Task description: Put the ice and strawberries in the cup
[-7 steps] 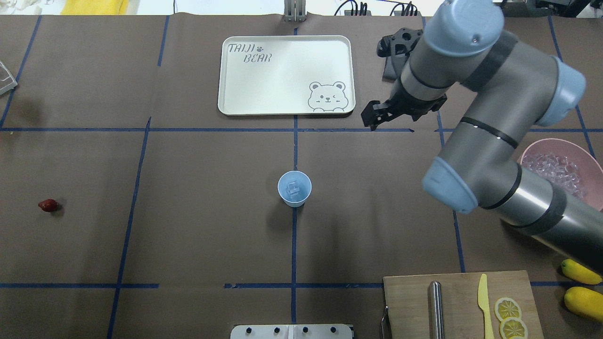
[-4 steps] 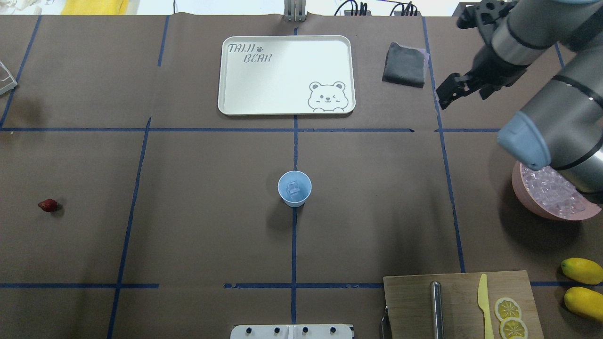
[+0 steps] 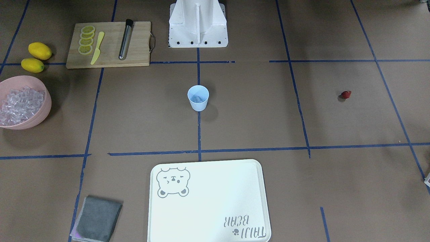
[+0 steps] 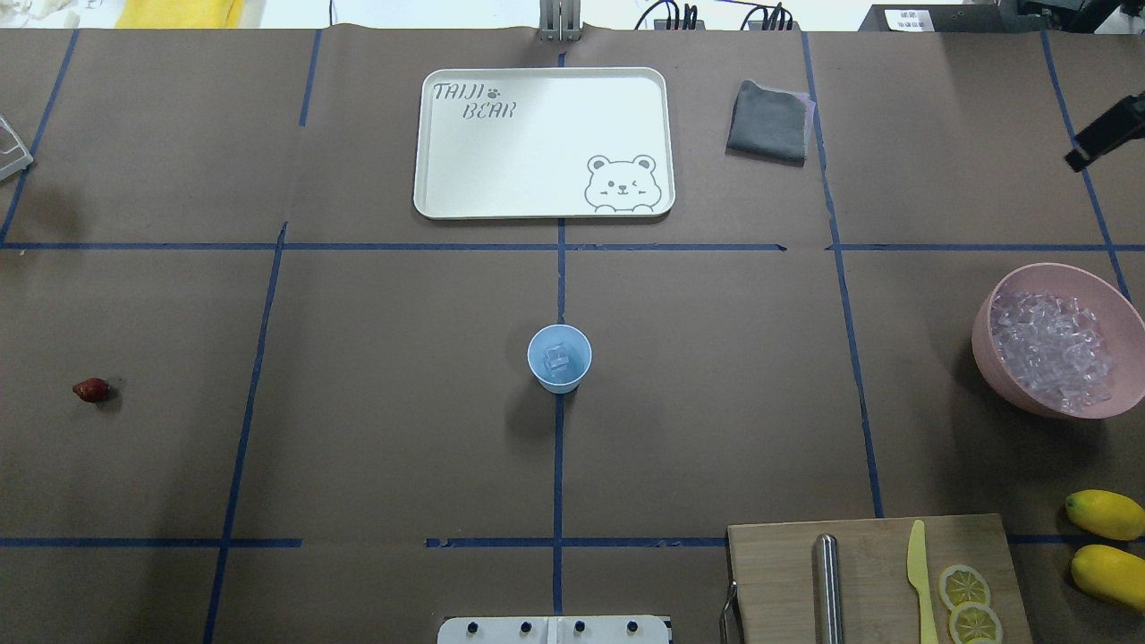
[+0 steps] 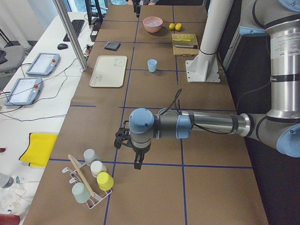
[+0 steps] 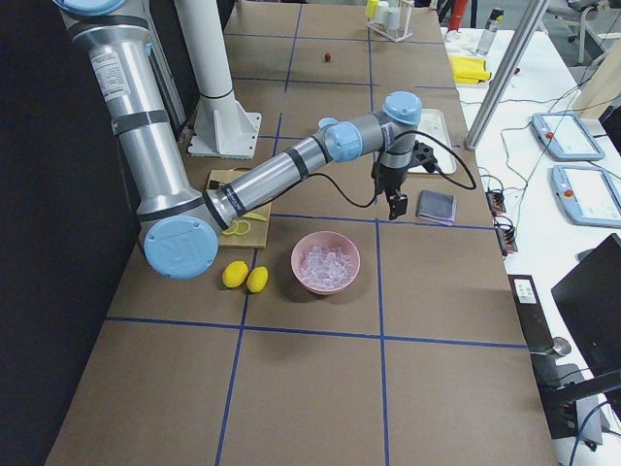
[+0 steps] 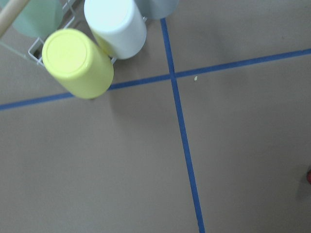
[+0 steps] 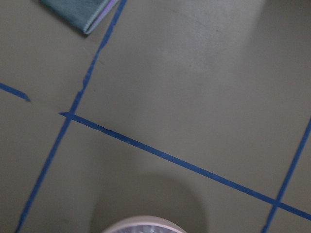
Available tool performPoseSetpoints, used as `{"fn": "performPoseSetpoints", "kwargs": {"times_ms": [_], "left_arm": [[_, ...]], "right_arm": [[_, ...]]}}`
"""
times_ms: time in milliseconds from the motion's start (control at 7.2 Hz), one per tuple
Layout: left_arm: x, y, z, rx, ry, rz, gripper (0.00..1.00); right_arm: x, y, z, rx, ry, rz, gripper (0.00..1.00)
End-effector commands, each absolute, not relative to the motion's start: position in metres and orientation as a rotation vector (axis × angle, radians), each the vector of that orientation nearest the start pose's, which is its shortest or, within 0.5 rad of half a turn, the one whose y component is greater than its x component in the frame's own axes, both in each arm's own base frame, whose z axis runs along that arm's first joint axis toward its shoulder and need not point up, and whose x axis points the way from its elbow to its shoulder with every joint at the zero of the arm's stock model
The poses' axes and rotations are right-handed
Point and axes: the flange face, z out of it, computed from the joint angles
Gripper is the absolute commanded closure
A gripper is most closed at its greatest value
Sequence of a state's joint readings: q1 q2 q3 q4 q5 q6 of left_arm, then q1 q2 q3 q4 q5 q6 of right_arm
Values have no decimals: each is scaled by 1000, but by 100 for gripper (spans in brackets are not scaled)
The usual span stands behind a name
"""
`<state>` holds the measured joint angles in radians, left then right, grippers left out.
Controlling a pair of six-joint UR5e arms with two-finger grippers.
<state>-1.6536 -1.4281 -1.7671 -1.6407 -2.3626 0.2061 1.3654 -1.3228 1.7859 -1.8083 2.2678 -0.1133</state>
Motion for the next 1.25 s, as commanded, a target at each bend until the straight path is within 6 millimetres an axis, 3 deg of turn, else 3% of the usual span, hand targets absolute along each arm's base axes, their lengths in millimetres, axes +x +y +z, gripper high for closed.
{"fn": "performPoseSetpoints", "kwargs": {"times_ms": [0, 278, 417, 556, 695, 834, 1112], "left_arm": [[-98, -433, 619, 254, 766, 175, 0], [-98, -435, 613, 264, 765, 179, 0], [-98, -435, 610, 271, 764, 182, 0], [-98, -445, 607, 275, 759, 185, 0], [-99, -470, 591, 282, 769, 144, 0], [-92, -476, 582, 250, 784, 63, 0], [-21, -488, 542, 232, 802, 124, 0]], "right_arm": [[40, -546, 551, 142, -696, -440, 1], [88, -501, 626, 47, -782, -280, 1], [93, -478, 650, 7, -794, -248, 1], [93, -481, 642, 10, -790, -224, 1], [93, -484, 637, 18, -785, -190, 1], [94, -487, 640, 48, -778, -200, 1], [94, -483, 642, 44, -779, -196, 1]]}}
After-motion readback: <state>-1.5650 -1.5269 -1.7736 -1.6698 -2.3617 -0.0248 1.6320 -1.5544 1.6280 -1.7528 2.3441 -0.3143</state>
